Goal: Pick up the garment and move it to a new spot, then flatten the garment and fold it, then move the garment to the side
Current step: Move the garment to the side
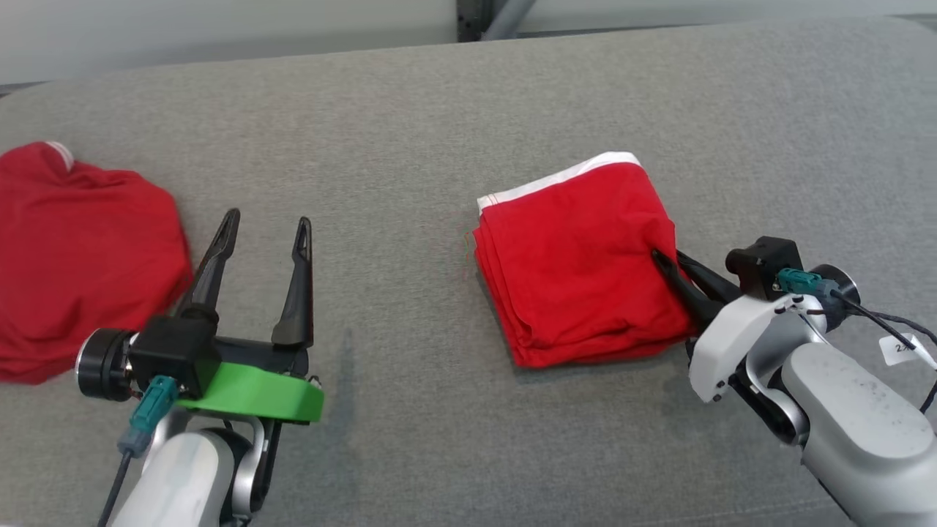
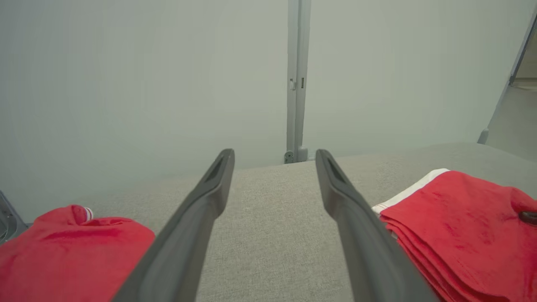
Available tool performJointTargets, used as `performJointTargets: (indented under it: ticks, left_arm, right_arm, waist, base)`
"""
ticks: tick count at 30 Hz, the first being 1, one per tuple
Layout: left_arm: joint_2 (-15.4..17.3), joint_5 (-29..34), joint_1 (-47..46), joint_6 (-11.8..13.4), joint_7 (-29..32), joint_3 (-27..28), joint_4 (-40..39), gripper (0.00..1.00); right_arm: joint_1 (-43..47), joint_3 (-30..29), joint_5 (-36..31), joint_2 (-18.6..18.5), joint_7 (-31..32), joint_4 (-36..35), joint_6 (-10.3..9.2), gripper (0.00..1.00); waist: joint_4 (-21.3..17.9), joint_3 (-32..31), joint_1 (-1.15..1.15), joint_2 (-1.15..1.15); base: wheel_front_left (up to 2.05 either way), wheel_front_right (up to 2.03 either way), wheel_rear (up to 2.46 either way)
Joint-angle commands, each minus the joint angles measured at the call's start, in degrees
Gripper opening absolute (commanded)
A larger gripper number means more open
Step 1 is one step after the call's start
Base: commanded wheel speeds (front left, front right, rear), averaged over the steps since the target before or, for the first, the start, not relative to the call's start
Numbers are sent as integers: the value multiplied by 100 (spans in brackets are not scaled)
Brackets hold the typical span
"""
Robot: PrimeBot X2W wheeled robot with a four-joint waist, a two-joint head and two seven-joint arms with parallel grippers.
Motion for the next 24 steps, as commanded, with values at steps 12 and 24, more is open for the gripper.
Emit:
performJointTargets:
  ticks: [12, 24]
  left_arm:
    - [305, 288, -628, -45, 423, -105, -477, 100]
    - [526, 616, -1224, -187, 932, -337, -1083, 100]
  right_arm:
    - [-1006, 684, 312, -511, -649, 546, -8, 0]
    - [-2119, 687, 428, -1906, -943, 1570, -9, 0]
  waist:
    - [-1617, 1350, 0, 0]
    - [-1740, 2260, 0, 0]
  base:
    - [0, 0, 0]
    - [0, 0, 0]
